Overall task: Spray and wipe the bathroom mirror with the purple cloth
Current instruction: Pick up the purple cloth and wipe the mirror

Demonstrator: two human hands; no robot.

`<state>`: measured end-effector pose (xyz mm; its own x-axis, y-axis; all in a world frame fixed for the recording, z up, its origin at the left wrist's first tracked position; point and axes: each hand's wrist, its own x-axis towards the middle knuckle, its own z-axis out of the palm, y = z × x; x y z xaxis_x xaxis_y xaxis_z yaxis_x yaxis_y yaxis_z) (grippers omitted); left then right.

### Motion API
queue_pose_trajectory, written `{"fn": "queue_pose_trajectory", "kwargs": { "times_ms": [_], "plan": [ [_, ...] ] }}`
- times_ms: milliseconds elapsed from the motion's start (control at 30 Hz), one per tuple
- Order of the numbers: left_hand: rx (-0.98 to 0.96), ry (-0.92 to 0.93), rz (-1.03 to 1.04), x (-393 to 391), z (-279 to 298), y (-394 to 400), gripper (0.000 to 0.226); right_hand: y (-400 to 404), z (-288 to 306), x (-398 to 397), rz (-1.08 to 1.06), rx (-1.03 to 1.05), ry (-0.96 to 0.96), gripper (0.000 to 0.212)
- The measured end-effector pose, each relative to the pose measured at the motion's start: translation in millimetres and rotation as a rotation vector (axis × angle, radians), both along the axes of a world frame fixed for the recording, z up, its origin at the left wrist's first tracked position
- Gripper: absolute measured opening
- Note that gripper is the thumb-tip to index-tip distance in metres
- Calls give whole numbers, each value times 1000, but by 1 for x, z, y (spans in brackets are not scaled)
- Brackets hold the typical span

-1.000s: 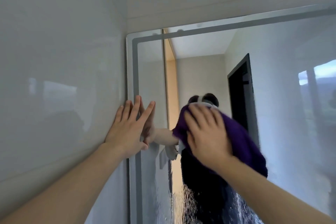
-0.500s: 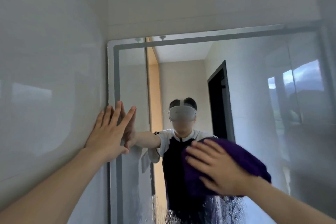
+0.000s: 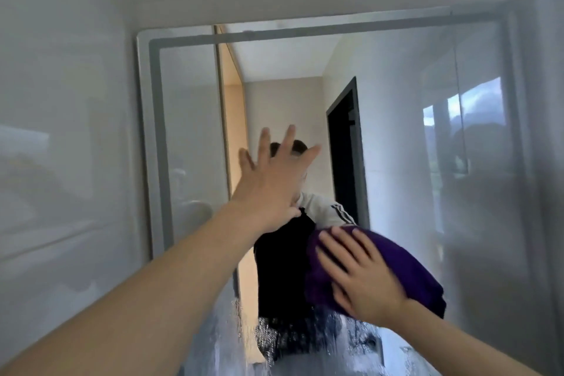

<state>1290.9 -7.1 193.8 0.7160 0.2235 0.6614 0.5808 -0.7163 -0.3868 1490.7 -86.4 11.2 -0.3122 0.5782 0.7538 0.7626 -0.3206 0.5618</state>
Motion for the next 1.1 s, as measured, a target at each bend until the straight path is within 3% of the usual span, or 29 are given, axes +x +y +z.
{"fn": "queue_pose_trajectory", "kwargs": {
  "times_ms": [67, 200, 400, 567, 733, 833, 933, 1100],
  "plan": [
    [-14, 73, -3, 30, -2, -11, 130, -7, -21, 10, 3, -83, -100, 63],
    [-24, 137, 90, 60, -18, -15, 137, -13, -27, 20, 28, -111, -122, 60],
    [-2, 130, 130, 59, -20, -12, 132, -23, -18, 23, 162, -105, 45, 59],
    [22, 133, 157, 58, -22, -10, 134, -54, 0, 68, 174, 335, 333, 57],
    [2, 125, 146, 62, -25, -10, 135, -73, -17, 95, -5, 1015, 1020, 60],
    [19, 116, 158, 64, -25, -10, 137, -58, -8, 71, 2, 1205, 1270, 62],
    [52, 106, 155, 63, -24, -8, 139, -43, -21, 47, -3, 1049, 1130, 60],
    [42, 69, 112, 61, -26, -5, 143, -54, -77, 57, -25, 268, 453, 63]
  ]
}}
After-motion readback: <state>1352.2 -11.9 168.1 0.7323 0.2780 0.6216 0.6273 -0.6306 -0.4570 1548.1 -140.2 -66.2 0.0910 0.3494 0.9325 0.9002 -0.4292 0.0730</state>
